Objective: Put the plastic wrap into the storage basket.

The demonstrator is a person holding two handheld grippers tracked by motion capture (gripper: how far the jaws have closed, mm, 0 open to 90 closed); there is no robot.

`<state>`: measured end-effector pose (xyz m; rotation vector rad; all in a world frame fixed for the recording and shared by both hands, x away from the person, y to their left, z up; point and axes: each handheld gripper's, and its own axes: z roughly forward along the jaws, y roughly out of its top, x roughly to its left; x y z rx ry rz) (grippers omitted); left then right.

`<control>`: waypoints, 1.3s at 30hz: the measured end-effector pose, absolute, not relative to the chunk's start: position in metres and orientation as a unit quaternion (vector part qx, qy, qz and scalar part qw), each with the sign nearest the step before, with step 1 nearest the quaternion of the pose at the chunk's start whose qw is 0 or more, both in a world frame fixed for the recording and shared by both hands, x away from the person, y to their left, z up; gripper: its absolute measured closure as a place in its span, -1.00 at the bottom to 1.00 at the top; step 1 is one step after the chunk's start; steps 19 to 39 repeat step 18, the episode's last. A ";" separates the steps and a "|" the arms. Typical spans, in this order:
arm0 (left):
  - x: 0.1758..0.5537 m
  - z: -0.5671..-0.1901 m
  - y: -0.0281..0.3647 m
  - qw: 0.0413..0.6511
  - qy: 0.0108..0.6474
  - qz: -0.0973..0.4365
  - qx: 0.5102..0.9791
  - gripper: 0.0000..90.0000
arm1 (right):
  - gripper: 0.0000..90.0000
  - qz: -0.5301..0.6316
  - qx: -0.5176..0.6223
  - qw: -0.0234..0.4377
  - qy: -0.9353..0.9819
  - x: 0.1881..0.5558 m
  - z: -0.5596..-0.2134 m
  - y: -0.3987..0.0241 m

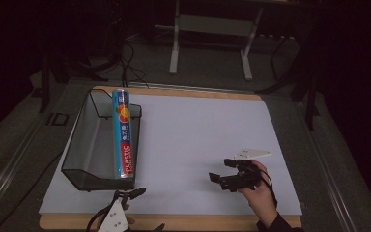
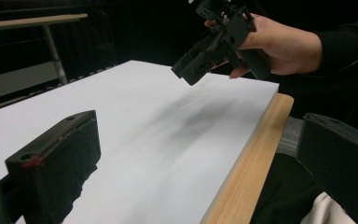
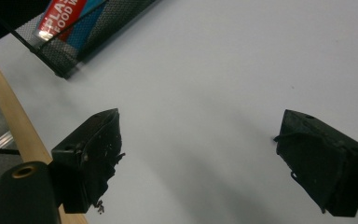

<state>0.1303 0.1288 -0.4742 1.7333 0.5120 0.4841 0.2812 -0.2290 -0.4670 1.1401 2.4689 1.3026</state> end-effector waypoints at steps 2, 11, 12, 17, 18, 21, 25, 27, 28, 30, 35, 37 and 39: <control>0.131 -0.474 0.129 0.594 0.220 0.208 0.746 -0.99 | -0.70 0.430 0.377 0.069 0.817 0.280 -0.469 -0.232; 0.131 -0.473 0.129 0.592 0.215 0.211 0.747 -0.99 | -0.70 0.426 0.380 0.089 0.816 0.284 -0.475 -0.236; 0.131 -0.473 0.129 0.593 0.215 0.210 0.747 -0.99 | -0.70 0.426 0.382 0.090 0.815 0.284 -0.476 -0.236; 0.131 -0.473 0.129 0.593 0.215 0.210 0.747 -0.99 | -0.70 0.426 0.382 0.090 0.815 0.285 -0.477 -0.236; 0.131 -0.473 0.129 0.593 0.214 0.210 0.747 -0.99 | -0.70 0.426 0.381 0.090 0.816 0.285 -0.478 -0.236; 0.131 -0.473 0.129 0.593 0.214 0.210 0.747 -0.99 | -0.70 0.426 0.381 0.090 0.816 0.285 -0.478 -0.236; 0.131 -0.473 0.129 0.593 0.214 0.210 0.747 -0.99 | -0.70 0.426 0.381 0.090 0.816 0.285 -0.478 -0.236; 0.131 -0.473 0.129 0.593 0.214 0.210 0.747 -0.99 | -0.70 0.426 0.381 0.090 0.816 0.285 -0.478 -0.236; 0.131 -0.473 0.129 0.593 0.214 0.210 0.747 -0.99 | -0.70 0.426 0.381 0.090 0.816 0.285 -0.478 -0.236; 0.131 -0.473 0.129 0.593 0.214 0.210 0.747 -0.99 | -0.70 0.426 0.381 0.090 0.816 0.285 -0.478 -0.236; 0.131 -0.473 0.129 0.593 0.214 0.210 0.747 -0.99 | -0.70 0.426 0.381 0.090 0.816 0.285 -0.478 -0.236; 0.131 -0.473 0.129 0.593 0.214 0.210 0.747 -0.99 | -0.70 0.426 0.381 0.090 0.816 0.285 -0.478 -0.236; 0.131 -0.473 0.129 0.593 0.214 0.210 0.747 -0.99 | -0.70 0.426 0.381 0.090 0.816 0.285 -0.478 -0.236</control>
